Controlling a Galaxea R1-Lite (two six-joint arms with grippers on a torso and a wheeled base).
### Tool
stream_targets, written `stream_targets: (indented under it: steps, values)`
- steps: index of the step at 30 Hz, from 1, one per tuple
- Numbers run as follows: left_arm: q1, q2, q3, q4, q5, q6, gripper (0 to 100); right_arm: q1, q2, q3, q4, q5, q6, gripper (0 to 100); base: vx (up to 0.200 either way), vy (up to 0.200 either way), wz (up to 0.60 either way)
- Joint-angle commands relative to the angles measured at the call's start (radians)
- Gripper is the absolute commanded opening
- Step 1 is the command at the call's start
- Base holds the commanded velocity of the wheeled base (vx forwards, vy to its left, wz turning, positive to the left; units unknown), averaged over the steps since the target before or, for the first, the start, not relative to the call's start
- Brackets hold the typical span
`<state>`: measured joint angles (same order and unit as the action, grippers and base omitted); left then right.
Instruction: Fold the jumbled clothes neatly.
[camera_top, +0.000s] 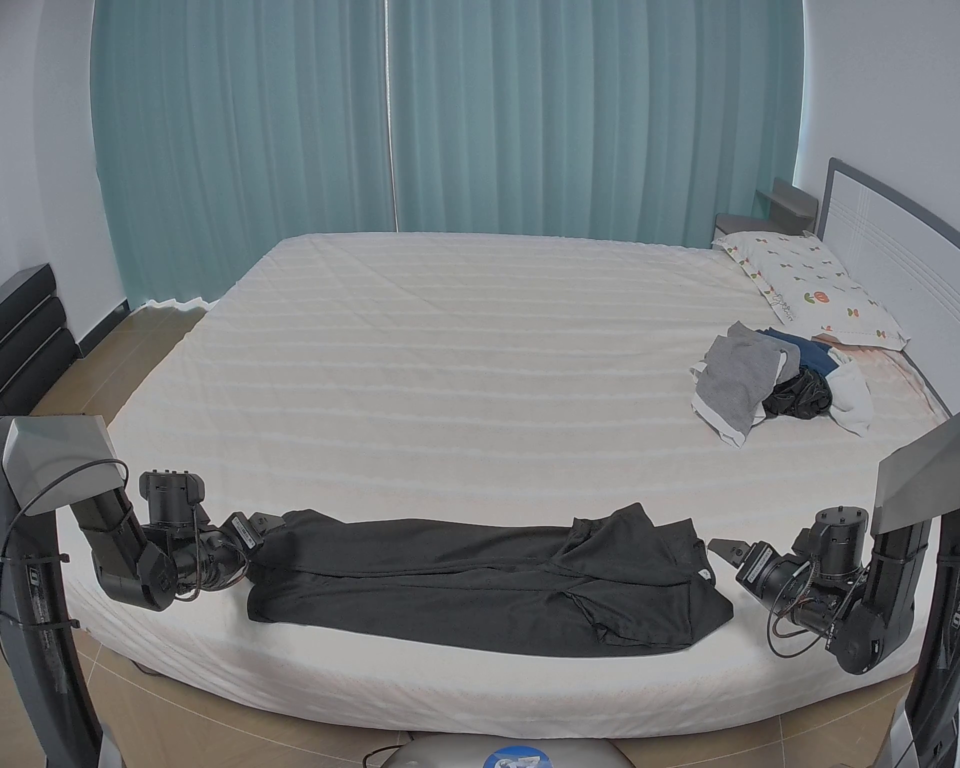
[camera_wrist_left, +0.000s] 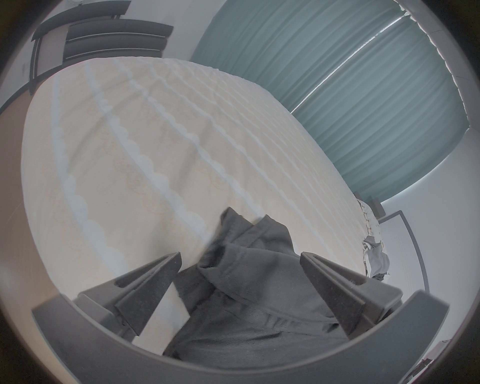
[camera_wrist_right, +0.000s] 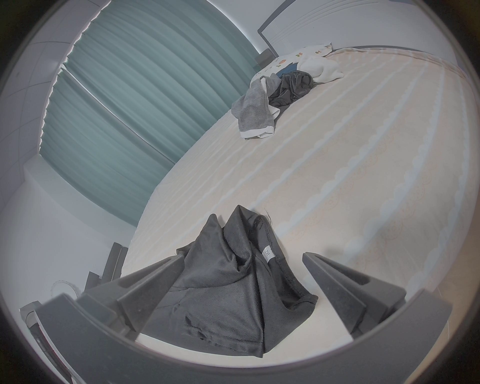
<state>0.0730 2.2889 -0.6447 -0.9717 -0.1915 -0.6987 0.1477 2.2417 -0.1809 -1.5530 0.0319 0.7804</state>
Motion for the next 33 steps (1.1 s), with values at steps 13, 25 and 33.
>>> stream_targets:
  steps: [13,25,33]
  values:
    - [-0.009,0.041,0.002,-0.004,0.081,0.001,0,0.004,0.016,0.001,-0.007,0.0,0.002,100,0.0,0.0,0.0]
    - [-0.015,0.049,0.017,-0.004,0.081,0.007,100,0.007,0.018,0.001,-0.007,0.0,0.0,100,0.0,0.0,0.0]
    - [0.037,-0.062,-0.018,-0.016,0.08,-0.079,100,-0.003,0.007,0.006,-0.007,0.003,0.005,100,0.0,0.0,0.0]
